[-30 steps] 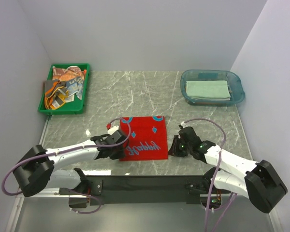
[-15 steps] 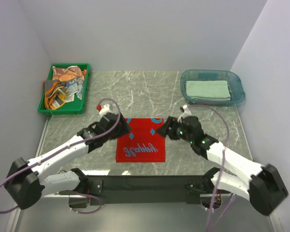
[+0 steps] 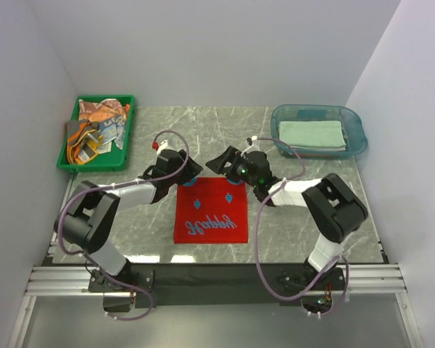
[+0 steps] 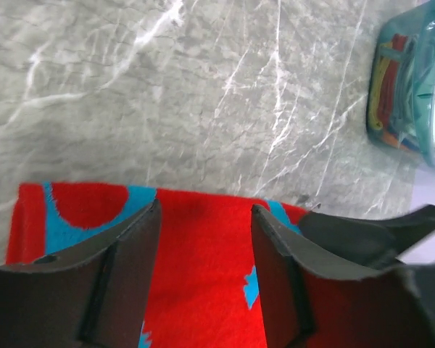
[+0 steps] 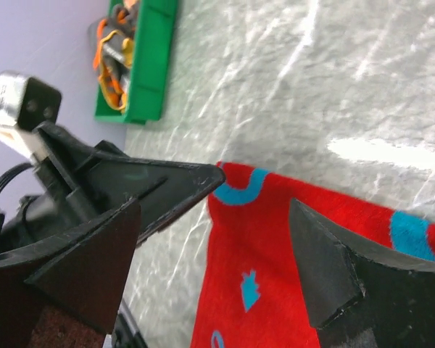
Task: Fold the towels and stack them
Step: Fold the towel
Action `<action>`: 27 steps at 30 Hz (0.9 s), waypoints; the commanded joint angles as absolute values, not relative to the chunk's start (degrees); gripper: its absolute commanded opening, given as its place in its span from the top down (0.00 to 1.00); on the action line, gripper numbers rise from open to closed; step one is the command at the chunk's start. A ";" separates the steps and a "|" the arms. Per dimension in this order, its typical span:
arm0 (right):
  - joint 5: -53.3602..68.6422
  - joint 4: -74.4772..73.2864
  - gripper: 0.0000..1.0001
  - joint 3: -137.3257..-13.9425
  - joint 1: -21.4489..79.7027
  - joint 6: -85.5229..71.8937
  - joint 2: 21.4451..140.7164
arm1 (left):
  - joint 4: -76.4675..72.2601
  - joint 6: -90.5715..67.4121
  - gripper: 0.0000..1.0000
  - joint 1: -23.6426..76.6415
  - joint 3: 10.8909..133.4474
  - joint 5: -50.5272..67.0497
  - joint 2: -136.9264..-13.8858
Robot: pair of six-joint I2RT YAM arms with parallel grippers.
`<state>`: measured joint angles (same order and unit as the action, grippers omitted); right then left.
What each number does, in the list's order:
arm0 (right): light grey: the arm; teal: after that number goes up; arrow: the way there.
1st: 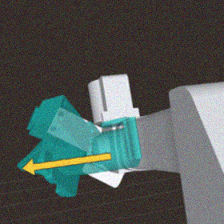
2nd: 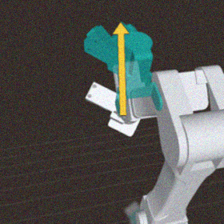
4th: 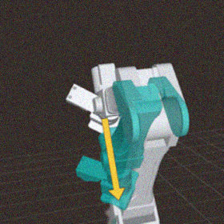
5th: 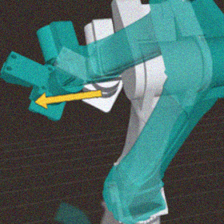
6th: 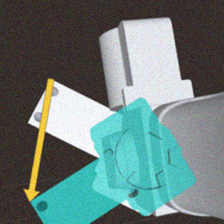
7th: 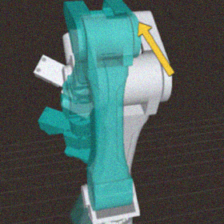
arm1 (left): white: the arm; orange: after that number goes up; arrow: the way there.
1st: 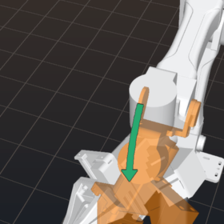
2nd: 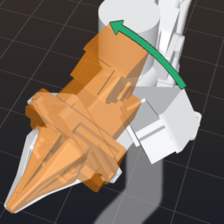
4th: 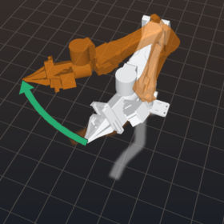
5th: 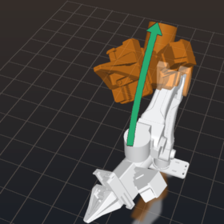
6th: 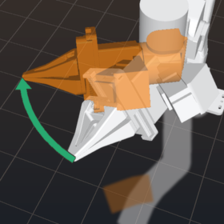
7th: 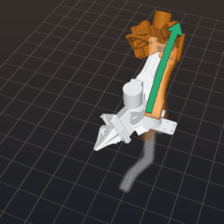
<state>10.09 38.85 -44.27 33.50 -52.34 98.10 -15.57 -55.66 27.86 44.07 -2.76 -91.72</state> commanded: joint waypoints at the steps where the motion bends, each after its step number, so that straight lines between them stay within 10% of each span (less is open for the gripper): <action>1: 7.21 47.81 0.11 -46.49 33.66 -55.81 101.32 | -29.07 -58.09 0.43 27.51 40.97 -0.53 -93.77; 27: 4.21 68.91 0.14 -28.56 23.03 -63.37 111.02 | -42.99 -70.75 0.44 26.98 20.92 -12.04 -94.22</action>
